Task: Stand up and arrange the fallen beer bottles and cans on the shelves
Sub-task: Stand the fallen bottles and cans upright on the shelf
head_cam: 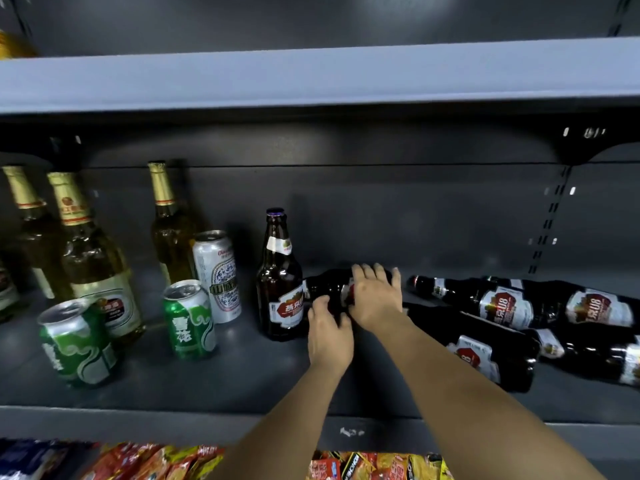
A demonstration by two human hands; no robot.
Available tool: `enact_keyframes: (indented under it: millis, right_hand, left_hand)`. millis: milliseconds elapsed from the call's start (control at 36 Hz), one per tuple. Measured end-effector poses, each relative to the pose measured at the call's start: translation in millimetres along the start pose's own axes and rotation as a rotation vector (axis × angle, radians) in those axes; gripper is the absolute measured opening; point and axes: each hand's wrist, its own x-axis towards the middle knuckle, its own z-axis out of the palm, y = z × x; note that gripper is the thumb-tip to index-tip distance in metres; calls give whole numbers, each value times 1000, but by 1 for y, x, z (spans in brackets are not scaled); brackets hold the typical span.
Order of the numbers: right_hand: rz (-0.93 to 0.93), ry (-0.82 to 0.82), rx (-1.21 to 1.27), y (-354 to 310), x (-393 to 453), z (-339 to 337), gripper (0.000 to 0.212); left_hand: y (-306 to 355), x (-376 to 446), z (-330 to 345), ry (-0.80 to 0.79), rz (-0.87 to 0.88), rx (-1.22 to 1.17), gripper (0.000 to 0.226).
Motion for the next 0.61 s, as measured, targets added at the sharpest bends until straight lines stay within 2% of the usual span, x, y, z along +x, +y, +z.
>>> enact_keyframes:
  millis: [139,250,333,417,472,556,611]
  right_hand:
    - [-49,-58,-86,-9,22,7,69]
    - [-50,-38,-181,-15,35,18,59]
    - [-90,22,-267,-13,39,19,60]
    - [-81,27,-231,-11,41,18,52]
    - [-33,46,-172,-9,40,17,47]
    - [45,74,-69,-2,36,10,51]
    - [95,92,45,5,34,2,58]
  left_hand:
    - [-1,33,9,87,-207,-286,53]
    - [1,45,24,21,-489,-601,72]
    - [1,53,28,0,-581,-703,75]
    - [6,54,29,23,-564,-677,70]
    - [9,49,31,64,-503,-580,67]
    - [14,39,31,99,-324,-419,63]
    - [21,36,31,56,-241,-371,64]
